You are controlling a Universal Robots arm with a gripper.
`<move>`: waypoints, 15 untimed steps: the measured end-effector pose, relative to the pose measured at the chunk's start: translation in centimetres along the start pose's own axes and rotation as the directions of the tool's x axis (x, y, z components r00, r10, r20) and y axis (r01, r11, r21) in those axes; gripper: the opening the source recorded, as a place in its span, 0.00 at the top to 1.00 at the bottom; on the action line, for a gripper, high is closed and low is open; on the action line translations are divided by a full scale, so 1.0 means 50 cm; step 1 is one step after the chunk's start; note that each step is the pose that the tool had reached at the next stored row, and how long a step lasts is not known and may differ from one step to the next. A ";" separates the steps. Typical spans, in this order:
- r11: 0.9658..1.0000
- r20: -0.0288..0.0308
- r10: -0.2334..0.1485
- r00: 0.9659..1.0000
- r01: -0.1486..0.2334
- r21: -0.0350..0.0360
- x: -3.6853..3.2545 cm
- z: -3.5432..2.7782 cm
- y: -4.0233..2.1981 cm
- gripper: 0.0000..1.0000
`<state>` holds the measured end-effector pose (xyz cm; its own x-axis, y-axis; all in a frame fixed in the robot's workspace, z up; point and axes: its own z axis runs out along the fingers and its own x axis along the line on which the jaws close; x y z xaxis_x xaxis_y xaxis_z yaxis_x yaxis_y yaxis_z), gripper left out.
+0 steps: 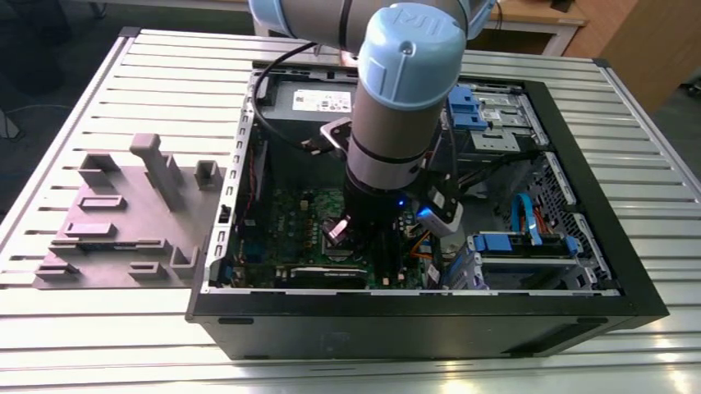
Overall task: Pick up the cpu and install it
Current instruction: 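Install the first cpu locking lever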
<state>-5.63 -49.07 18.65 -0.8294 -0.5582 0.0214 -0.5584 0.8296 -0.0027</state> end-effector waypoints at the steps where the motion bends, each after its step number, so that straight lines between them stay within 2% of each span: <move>1: 1.000 0.001 0.000 1.000 0.000 -0.001 0.001 0.000 0.000 0.90; 9: 1.000 0.003 0.007 1.000 -0.007 -0.004 0.005 -0.005 0.001 0.90; 12: 1.000 0.003 0.010 1.000 -0.010 -0.004 0.005 -0.013 0.001 0.90; 15: 1.000 0.003 0.012 1.000 -0.012 -0.004 0.005 -0.027 0.001 0.90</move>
<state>-5.84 -49.16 20.01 -0.8360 -0.5484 0.0188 -0.5485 0.8362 0.0010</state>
